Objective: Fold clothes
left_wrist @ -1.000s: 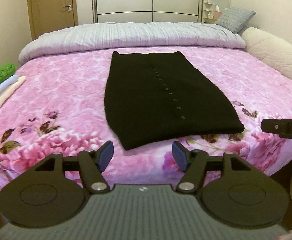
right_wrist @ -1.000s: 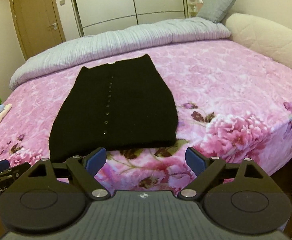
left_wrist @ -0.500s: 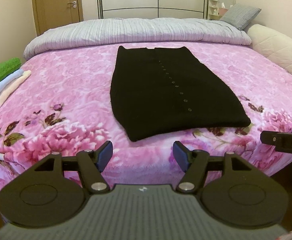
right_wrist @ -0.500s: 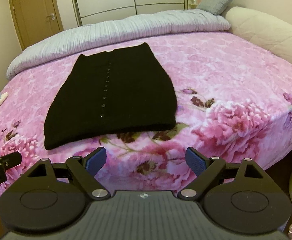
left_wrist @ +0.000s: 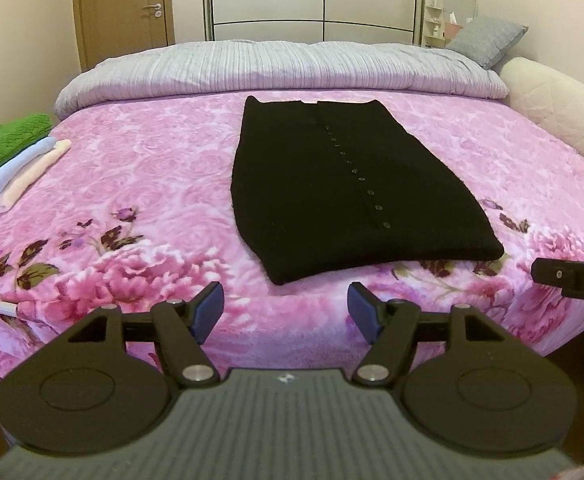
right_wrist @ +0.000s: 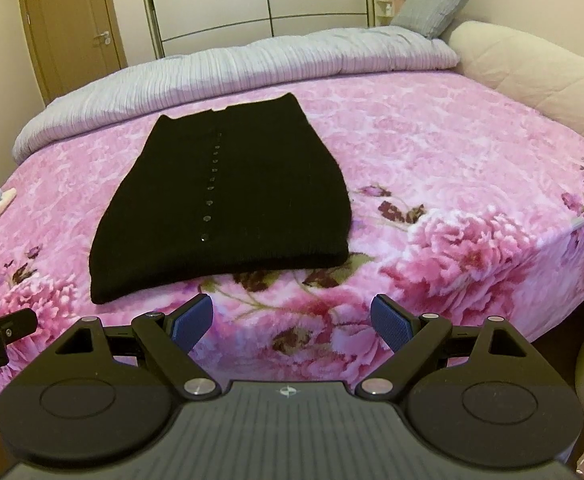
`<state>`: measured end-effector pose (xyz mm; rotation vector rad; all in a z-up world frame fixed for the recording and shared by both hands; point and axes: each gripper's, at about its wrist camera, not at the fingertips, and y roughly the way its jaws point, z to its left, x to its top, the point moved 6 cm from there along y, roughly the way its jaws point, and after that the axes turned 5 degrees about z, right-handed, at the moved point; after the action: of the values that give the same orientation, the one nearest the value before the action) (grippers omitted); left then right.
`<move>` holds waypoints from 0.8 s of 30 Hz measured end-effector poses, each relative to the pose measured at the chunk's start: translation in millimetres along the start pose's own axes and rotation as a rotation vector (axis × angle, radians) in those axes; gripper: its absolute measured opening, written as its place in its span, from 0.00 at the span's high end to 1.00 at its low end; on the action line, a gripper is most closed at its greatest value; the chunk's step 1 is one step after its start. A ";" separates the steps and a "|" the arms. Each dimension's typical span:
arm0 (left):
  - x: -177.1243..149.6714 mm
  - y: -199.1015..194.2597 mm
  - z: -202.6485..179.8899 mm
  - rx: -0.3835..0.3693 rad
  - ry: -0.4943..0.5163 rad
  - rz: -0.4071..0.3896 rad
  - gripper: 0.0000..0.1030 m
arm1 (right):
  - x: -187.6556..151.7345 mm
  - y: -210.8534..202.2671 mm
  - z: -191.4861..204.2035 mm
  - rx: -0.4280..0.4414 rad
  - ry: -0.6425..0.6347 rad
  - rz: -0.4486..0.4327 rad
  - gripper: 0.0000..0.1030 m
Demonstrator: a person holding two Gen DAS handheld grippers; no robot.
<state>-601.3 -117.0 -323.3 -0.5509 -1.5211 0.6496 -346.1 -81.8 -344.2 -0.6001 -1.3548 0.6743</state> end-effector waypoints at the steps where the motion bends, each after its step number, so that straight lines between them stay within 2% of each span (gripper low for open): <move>1: 1.1 -0.8 2.8 -0.005 -0.007 -0.001 0.37 | 1.3 -1.1 0.2 0.000 0.001 -0.002 0.14; 7: 8.4 -4.0 23.5 -0.047 -0.069 -0.022 0.36 | 11.6 -1.0 -6.6 0.035 0.043 -0.028 0.14; 9: 12.7 -0.6 33.7 -0.078 -0.088 -0.046 0.36 | 15.6 0.6 -16.9 0.077 0.101 -0.052 0.14; 13: 18.7 26.9 36.8 -0.105 0.030 -0.035 0.36 | 22.2 11.5 -40.8 0.178 0.170 -0.094 0.17; 15: 21.4 41.3 37.9 -0.116 0.094 -0.028 0.36 | 24.1 22.6 -53.4 0.177 0.140 -0.103 0.19; 18: 20.9 64.9 35.7 -0.126 0.170 0.012 0.40 | 23.2 47.8 -71.0 0.130 0.076 -0.055 0.26; 19: 20.0 73.8 35.6 -0.144 0.162 0.035 0.44 | 22.8 56.4 -76.9 0.130 0.070 -0.035 0.33; 21: 23.1 91.0 39.7 -0.207 0.077 0.068 0.45 | 24.6 73.2 -88.4 0.187 0.110 0.011 0.38; 24: 28.7 117.2 47.8 -0.306 -0.082 0.120 0.45 | 32.3 95.7 -101.1 0.331 0.232 0.066 0.42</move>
<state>-655.7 -16.1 -384.1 -0.8619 -1.6864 0.5383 -251.5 6.2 -405.2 -0.4415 -0.9848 0.8354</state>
